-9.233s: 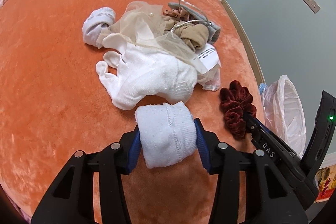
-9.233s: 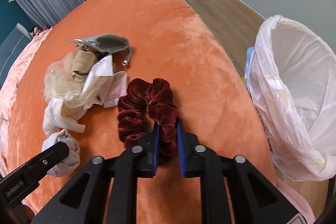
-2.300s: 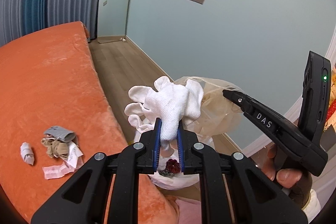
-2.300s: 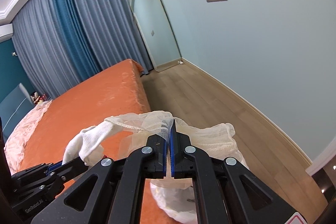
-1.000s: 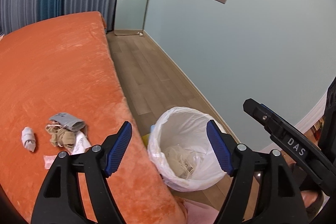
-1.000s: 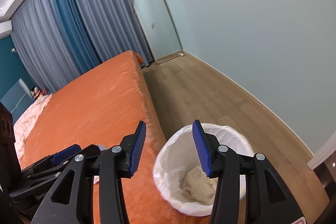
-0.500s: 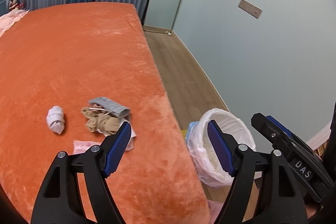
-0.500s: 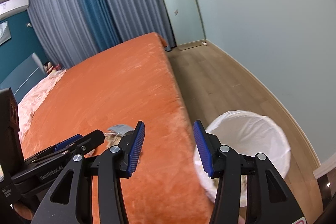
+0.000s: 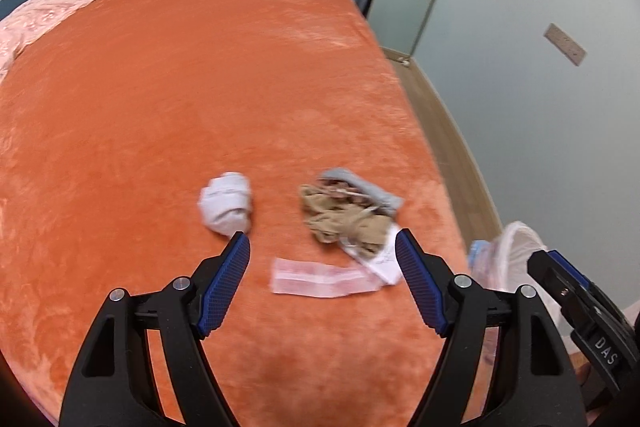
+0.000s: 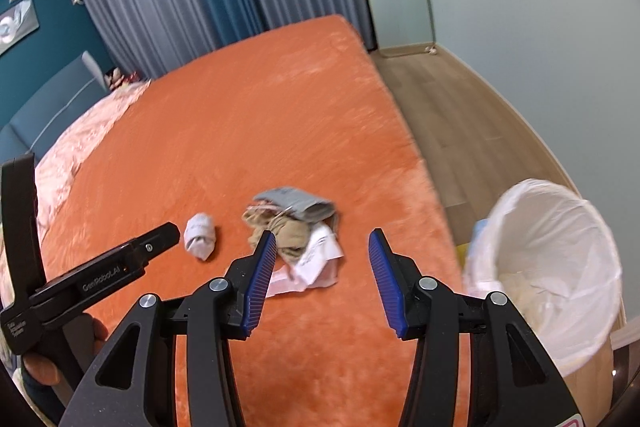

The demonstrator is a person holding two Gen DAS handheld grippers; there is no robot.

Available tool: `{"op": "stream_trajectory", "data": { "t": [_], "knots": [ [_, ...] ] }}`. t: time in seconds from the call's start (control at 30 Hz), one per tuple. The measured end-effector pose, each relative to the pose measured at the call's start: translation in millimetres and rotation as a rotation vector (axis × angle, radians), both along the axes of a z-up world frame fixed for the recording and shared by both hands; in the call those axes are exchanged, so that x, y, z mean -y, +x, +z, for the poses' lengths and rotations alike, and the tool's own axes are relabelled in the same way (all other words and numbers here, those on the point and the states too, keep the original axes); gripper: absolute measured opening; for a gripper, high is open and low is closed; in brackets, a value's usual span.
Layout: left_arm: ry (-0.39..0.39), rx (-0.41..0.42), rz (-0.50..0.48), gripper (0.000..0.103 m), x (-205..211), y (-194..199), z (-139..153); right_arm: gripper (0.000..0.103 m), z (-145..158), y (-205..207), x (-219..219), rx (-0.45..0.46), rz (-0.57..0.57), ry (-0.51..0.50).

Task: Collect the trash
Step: 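Move both open tools back over the bed toward the remaining items, then grasp the white sock with the left tool while the right tool grasps the beige stockings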

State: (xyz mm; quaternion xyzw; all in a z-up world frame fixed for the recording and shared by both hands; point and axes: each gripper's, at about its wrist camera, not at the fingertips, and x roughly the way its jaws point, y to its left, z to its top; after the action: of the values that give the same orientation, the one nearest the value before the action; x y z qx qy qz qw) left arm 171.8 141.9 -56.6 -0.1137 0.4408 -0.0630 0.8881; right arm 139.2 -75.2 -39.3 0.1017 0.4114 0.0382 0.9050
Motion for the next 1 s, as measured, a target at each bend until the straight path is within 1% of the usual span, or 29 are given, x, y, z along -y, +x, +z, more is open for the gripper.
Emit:
{"op": "stream_trajectory", "data": {
  "t": [0.1,0.23,0.3,0.33,0.47,0.63,0.77,0.8,0.87,0.9,0.93,0.97,1.0],
  "knots": [
    [0.024,-0.024,0.026,0.071,-18.3,10.8,-15.3,0.048,-15.9,14.8,-17.6,-0.031,0.021,-0.004],
    [0.030,-0.062,0.048,0.071,-35.9,28.0,-34.8,0.048,-39.8,33.2,-36.4,-0.073,0.042,-0.016],
    [0.033,-0.083,0.048,0.073,-41.6,37.5,-46.0,0.048,-50.3,42.0,-44.2,-0.087,0.050,-0.026],
    [0.037,-0.091,0.049,0.078,-42.5,40.3,-49.9,0.048,-56.9,47.4,-48.1,-0.097,0.053,-0.034],
    [0.044,-0.110,0.043,0.079,-49.8,53.9,-66.3,0.048,-77.5,66.4,-58.3,-0.119,0.061,-0.062],
    [0.008,-0.146,0.050,0.079,-54.1,74.5,-85.2,0.048,-100.9,86.6,-61.5,-0.153,0.050,-0.062],
    [-0.001,-0.179,0.051,0.079,-55.7,87.5,-101.0,0.048,-117.6,99.5,-61.6,-0.180,0.040,-0.048],
    [-0.003,-0.184,0.050,0.077,-55.7,89.9,-104.0,0.048,-122.2,102.1,-61.5,-0.190,0.036,-0.042],
    [-0.015,-0.204,0.042,0.067,-56.3,94.2,-112.1,0.045,-129.2,105.1,-61.2,-0.199,0.032,-0.024],
    [-0.018,-0.212,0.043,0.064,-57.0,95.1,-115.2,0.043,-131.2,105.7,-61.3,-0.199,0.037,-0.014],
    [-0.019,-0.213,0.045,0.057,-57.1,95.1,-117.4,0.036,-132.5,105.4,-62.7,-0.200,0.047,-0.007],
    [-0.017,-0.214,0.047,0.049,-57.4,95.2,-119.0,0.033,-133.9,106.7,-63.9,-0.202,0.060,-0.003],
    [-0.010,-0.212,0.049,0.045,-57.8,94.9,-120.0,0.028,-134.8,107.0,-66.4,-0.207,0.076,0.001]
  ]
}}
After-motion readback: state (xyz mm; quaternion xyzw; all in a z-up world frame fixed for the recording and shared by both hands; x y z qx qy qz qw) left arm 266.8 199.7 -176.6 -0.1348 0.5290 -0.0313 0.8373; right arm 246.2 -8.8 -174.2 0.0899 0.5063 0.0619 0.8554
